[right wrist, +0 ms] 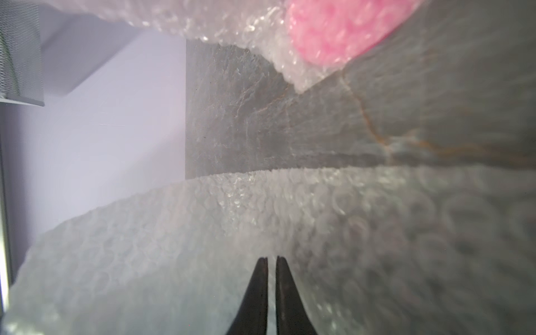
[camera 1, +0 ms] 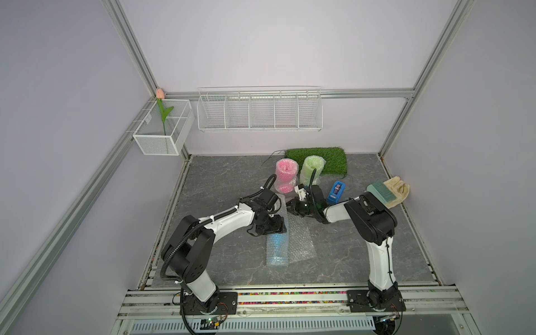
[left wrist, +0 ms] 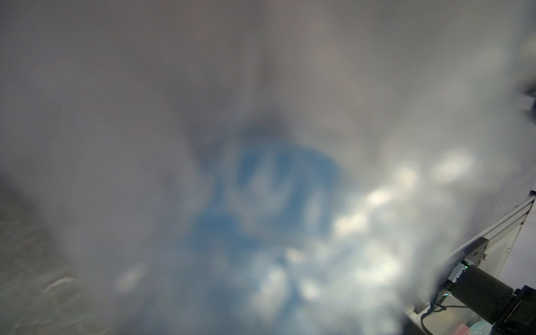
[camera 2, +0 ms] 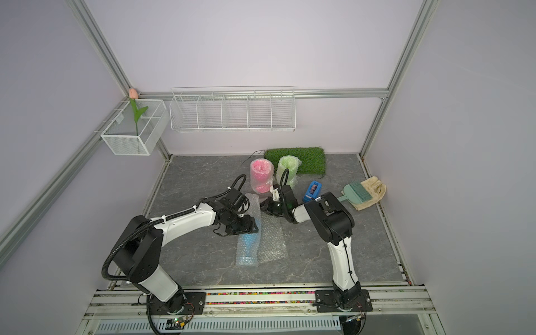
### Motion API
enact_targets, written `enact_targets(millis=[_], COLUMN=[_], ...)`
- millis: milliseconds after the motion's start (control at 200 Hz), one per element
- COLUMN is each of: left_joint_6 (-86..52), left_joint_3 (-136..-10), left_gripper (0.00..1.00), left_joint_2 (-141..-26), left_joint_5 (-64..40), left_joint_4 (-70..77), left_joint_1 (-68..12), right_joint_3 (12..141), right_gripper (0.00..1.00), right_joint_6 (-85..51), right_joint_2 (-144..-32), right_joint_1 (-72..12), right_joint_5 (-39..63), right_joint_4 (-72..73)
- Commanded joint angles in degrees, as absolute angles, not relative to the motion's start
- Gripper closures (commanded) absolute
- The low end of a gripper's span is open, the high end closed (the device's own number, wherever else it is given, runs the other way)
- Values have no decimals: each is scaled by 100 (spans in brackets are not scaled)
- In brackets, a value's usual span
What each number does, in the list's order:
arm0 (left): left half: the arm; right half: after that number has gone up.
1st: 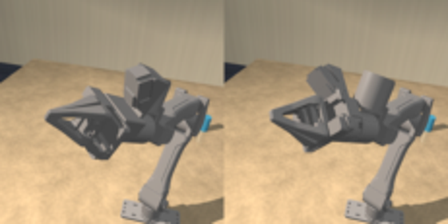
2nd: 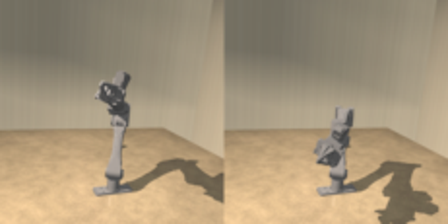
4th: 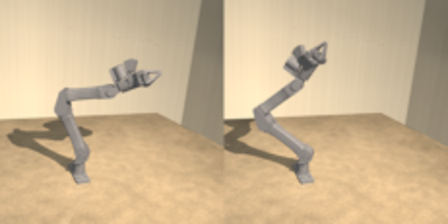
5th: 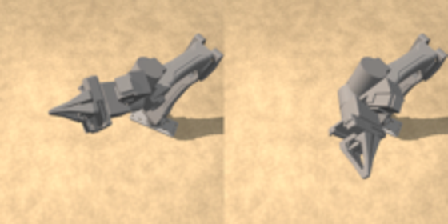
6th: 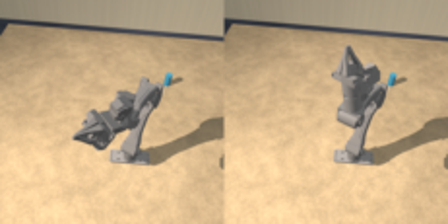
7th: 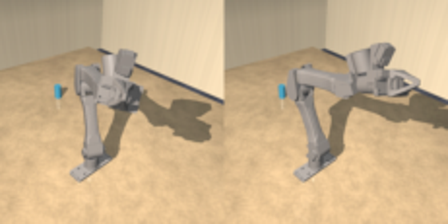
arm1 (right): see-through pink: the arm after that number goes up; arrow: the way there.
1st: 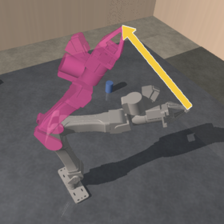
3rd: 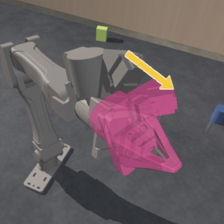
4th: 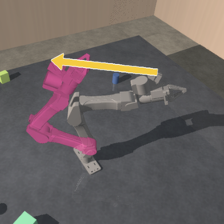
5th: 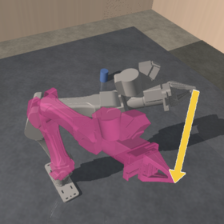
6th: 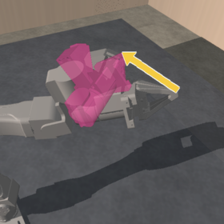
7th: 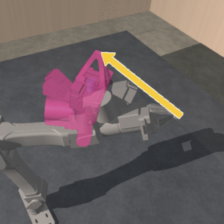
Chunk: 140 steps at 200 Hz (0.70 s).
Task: Wrap wine glasses in bubble wrap
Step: Wrap the wine glass in bubble wrap.
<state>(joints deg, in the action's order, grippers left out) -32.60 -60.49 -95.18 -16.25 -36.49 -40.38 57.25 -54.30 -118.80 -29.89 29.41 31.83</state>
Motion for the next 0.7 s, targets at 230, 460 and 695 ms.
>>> enact_targets(millis=[230,460,695], left_joint_6=[-3463,-3437,-3467], left_joint_3=[-6333,-6398,-6460], left_gripper=[54,54,55], left_joint_2=[-9744,-9802,-9809], left_joint_5=[-1051,-1056,-1235], left_joint_4=[-4166,-4148,-4026], left_joint_1=[-4061,-4061,-4052], right_joint_3=[5267,4709,3900], right_gripper=[68,47,48], right_joint_6=[-3872,-3212,-3505], right_joint_2=[-10178,-9571,-9347], right_joint_1=[-2725,-2725,-2806], right_joint_5=[2400,2426,3748], right_joint_4=[-111,-1428,-576])
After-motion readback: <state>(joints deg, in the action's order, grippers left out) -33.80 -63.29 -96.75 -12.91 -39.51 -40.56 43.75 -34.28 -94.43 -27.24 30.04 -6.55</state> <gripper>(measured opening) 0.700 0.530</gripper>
